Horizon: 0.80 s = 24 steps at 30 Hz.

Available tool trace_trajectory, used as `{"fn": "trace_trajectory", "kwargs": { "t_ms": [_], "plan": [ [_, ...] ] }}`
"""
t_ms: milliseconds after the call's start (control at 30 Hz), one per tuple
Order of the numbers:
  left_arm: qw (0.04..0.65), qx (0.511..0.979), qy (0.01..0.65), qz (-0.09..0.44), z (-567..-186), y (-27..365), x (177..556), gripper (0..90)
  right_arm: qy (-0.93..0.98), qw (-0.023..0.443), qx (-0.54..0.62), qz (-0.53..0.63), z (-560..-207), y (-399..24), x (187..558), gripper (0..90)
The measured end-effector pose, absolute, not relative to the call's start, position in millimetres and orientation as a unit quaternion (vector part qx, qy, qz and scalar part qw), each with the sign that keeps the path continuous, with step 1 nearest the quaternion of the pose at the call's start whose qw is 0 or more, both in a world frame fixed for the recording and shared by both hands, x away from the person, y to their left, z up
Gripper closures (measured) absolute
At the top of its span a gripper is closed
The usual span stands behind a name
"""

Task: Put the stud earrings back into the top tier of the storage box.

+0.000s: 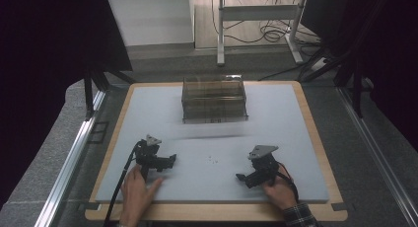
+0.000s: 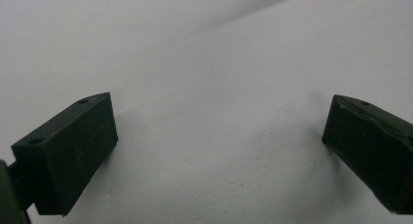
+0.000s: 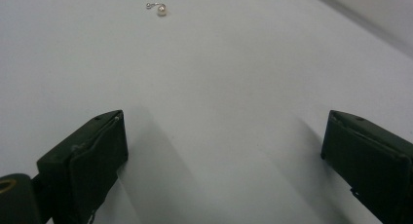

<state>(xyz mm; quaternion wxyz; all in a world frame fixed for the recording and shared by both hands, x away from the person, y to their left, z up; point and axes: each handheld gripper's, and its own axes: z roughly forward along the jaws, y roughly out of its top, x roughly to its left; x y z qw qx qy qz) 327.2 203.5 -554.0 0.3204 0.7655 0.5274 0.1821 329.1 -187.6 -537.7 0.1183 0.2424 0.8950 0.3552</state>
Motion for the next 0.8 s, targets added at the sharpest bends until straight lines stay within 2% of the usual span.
{"fn": "trace_trajectory", "kwargs": {
  "t_ms": [800],
  "plan": [
    [0.316, 0.762, 0.533, 0.186, -553.5, 202.1, 327.8, 0.0, 0.896, 0.117, 0.245, 0.351, -537.0, -186.8, 329.3, 2.4]
  ]
}}
